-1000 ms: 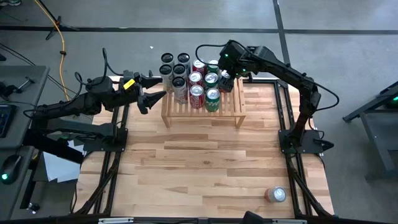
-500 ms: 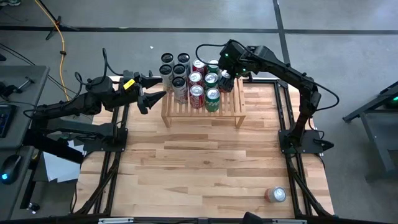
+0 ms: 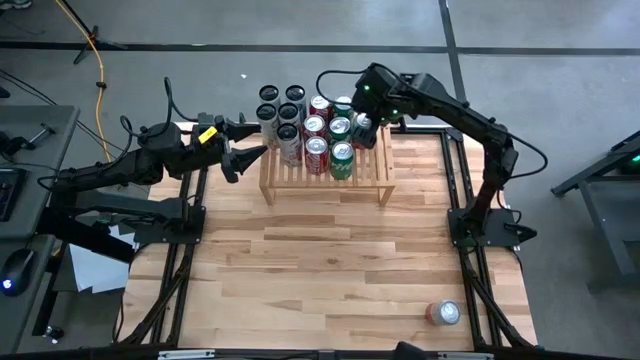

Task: Place canned beverage on shelf
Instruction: Put the top pink white soda can on the shelf, then put the pink white soda can on the shelf aligned with other pink white soda can

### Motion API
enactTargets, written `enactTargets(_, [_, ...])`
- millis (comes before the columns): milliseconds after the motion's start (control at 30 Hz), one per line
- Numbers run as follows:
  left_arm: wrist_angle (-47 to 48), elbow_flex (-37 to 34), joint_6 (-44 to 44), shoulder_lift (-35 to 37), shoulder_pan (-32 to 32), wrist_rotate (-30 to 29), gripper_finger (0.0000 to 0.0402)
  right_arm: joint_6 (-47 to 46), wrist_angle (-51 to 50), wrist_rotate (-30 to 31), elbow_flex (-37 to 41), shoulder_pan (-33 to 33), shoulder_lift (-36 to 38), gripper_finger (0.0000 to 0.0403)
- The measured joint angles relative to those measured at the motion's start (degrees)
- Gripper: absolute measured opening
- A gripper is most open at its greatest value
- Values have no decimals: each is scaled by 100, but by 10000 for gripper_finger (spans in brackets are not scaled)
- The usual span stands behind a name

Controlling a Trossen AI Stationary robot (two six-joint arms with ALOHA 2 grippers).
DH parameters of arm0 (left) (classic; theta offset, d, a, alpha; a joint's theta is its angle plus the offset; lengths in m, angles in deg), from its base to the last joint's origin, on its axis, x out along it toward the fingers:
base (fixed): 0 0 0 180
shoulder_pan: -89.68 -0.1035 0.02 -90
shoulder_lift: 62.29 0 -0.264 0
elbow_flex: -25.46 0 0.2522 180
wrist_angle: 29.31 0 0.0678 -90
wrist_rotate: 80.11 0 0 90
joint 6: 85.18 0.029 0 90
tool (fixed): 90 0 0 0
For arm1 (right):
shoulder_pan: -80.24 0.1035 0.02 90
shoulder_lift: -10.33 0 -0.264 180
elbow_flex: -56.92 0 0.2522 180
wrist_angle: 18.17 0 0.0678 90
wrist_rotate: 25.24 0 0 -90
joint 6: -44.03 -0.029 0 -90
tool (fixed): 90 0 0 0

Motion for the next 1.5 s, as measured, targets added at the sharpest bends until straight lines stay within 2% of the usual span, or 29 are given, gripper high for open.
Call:
enactTargets(333, [0, 0, 4, 1, 0, -3, 374, 161, 76, 3, 0, -83, 630, 390])
enactTargets(533, [0, 0, -1, 0, 0, -3, 374, -354, 71, -3, 0, -77, 1111, 390])
enactTargets(933, [0, 0, -49, 0, 0, 18, 374, -578, -22, -627, 0, -39, 1953, 390])
enactTargets(1000, [0, 0, 36, 0, 0, 143, 374, -633, -39, -631, 0, -39, 2017, 390])
enactTargets(1133, [2, 0, 496, 0, 0, 1031, 374, -722, -122, -655, -2, -39, 2056, 390])
enactTargets(1200, [54, 0, 785, 2, 13, 1195, 374, -714, -197, -691, -2, -39, 2056, 390])
enactTargets(1400, [980, 2, 2068, 0, 94, 442, 374, -699, -240, -1026, -2, -39, 2058, 390])
enactTargets(1500, [1213, 2, 2029, 0, 140, 315, 374, -715, -248, -1163, -2, -39, 2058, 390])
